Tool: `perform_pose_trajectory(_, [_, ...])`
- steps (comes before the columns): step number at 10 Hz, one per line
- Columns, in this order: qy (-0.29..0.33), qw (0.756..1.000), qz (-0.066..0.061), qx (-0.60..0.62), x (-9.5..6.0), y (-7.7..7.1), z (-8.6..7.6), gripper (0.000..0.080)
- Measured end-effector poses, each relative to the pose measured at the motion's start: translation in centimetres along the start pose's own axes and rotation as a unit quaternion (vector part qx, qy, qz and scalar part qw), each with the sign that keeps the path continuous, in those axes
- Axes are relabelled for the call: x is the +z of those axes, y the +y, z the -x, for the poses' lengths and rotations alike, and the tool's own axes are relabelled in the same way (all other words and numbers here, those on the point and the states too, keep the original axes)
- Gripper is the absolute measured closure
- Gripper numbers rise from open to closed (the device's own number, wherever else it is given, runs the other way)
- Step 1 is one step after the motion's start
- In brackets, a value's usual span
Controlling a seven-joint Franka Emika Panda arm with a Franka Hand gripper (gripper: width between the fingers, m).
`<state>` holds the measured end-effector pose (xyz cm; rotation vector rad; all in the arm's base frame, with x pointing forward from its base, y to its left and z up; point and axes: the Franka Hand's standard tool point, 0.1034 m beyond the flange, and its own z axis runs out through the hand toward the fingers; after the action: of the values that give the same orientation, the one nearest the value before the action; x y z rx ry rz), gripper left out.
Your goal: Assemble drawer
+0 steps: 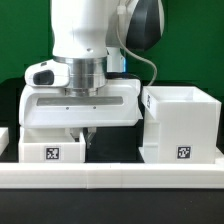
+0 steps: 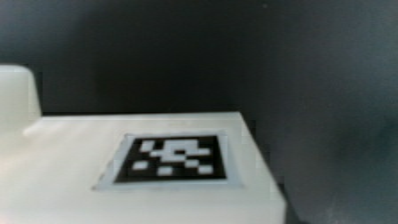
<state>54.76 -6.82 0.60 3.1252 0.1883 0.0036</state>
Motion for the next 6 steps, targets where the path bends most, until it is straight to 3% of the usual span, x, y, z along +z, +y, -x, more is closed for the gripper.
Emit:
perform_pose_trajectory(4, [0.005, 0.994, 0.004, -0.11, -1.8, 0.1, 0.1, 0.0758])
perform_pose_trajectory(6, [0.002, 0.993, 0.003, -0.119, -1.7, 0.0, 0.2, 0.0758])
